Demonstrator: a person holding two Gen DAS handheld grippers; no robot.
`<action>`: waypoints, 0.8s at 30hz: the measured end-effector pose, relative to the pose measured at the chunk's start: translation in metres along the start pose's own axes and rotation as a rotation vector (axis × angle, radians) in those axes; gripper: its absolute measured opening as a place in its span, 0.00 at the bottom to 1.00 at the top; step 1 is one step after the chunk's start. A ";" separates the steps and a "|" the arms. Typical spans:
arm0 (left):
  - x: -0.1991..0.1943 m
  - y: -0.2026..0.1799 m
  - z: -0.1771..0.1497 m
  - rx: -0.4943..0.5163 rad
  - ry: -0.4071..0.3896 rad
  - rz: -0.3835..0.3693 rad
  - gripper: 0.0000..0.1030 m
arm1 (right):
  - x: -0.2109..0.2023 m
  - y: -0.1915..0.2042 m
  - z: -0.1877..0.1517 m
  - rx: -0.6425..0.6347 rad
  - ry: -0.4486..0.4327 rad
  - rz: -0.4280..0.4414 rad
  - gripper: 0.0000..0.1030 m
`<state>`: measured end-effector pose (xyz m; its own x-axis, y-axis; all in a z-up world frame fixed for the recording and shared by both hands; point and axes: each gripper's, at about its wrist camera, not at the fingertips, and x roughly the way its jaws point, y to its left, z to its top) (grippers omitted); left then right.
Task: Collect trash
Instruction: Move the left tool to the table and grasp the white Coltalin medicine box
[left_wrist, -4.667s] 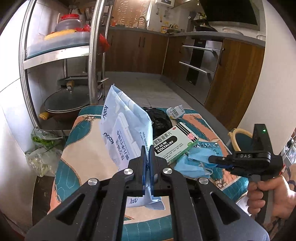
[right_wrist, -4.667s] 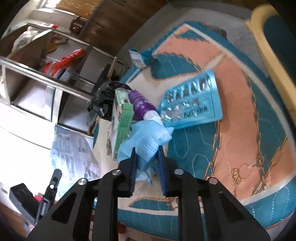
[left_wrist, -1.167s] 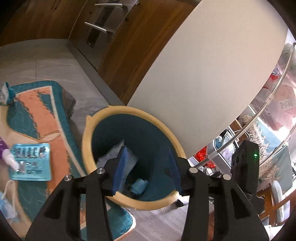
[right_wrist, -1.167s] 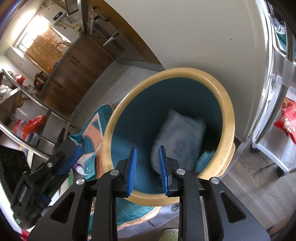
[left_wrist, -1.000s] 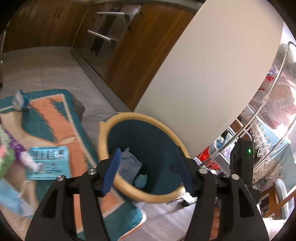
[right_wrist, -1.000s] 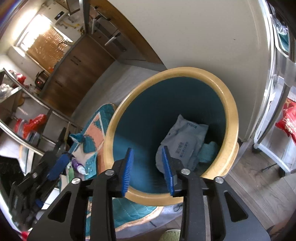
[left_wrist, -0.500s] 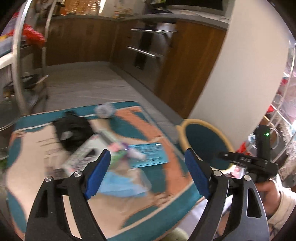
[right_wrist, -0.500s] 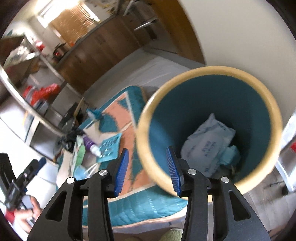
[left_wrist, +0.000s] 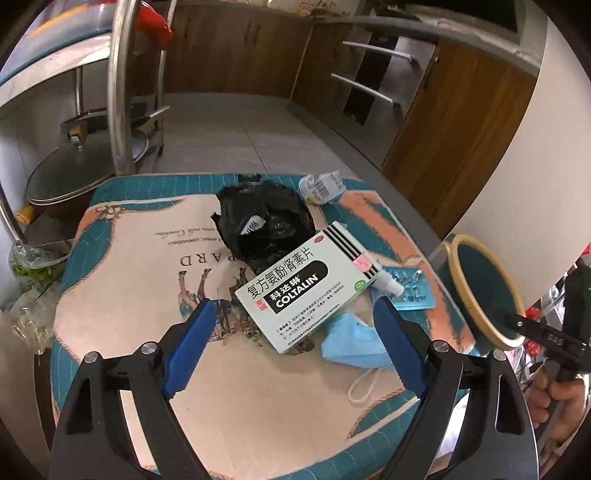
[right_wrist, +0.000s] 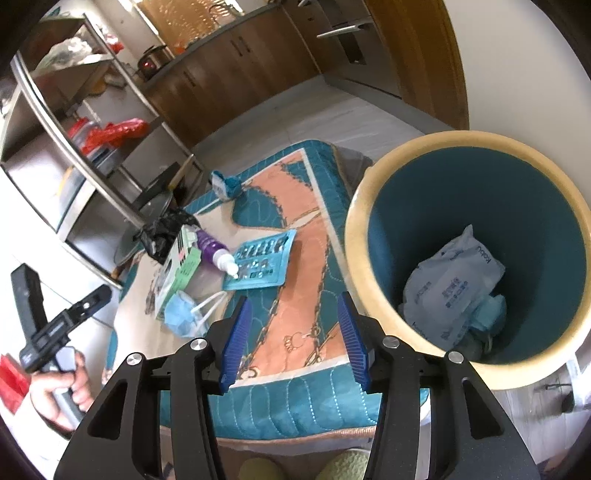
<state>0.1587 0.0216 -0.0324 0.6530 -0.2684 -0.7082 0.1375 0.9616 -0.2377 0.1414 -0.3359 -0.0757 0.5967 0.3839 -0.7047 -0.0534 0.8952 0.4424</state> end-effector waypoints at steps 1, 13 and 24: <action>0.004 -0.002 0.000 0.011 0.009 -0.003 0.83 | 0.001 0.001 -0.001 -0.005 0.005 -0.002 0.49; 0.068 -0.041 0.018 0.410 0.128 -0.034 0.88 | 0.007 -0.006 -0.007 -0.006 0.043 -0.044 0.49; 0.108 -0.036 0.027 0.484 0.227 -0.099 0.91 | 0.031 0.023 0.005 -0.087 0.085 0.031 0.53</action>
<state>0.2447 -0.0410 -0.0825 0.4492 -0.3133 -0.8367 0.5528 0.8332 -0.0152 0.1623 -0.3048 -0.0844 0.5240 0.4261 -0.7375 -0.1419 0.8974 0.4177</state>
